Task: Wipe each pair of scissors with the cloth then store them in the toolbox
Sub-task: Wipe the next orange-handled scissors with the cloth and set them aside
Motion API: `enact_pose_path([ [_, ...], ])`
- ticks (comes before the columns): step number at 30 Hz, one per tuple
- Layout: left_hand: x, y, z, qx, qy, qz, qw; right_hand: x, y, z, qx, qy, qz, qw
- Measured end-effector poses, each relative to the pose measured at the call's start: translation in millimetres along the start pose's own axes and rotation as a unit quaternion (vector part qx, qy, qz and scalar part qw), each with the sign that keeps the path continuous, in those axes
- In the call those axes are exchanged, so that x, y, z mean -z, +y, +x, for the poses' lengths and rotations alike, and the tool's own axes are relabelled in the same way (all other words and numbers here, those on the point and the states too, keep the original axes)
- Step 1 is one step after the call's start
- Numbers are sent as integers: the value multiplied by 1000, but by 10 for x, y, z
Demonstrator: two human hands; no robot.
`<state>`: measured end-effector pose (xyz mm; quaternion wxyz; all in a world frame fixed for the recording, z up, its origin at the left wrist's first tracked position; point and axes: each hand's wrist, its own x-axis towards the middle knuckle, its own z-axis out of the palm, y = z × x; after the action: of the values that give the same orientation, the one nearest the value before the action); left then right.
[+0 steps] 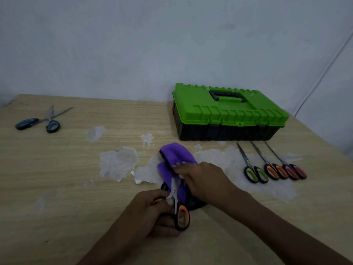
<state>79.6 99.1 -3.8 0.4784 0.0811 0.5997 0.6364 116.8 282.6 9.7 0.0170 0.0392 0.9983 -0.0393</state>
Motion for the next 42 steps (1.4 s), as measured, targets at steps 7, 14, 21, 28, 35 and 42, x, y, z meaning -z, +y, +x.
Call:
enact_pose_path([
  [7, -17, -44, -45, -8, 32, 5, 999, 80, -71, -437, 57, -4, 115, 992],
  [14, -8, -13, -34, -2, 30, 10, 1000, 68, -102, -267, -18, 28, 45, 998],
  [21, -11, 2, -22, -4, 24, 10, 1000, 12, -173, -170, 14, -16, 33, 999],
  [28, 27, -34, -1, -4, 22, 8, 1000, 135, -300, -384, 79, -60, 4, 995],
  [35, 1, -23, -10, -3, 32, 1, 999, 85, -173, -21, 2, -34, -22, 999],
  [42, -2, -37, -1, -14, 34, -2, 999, 87, -230, -101, 19, -31, 22, 999],
])
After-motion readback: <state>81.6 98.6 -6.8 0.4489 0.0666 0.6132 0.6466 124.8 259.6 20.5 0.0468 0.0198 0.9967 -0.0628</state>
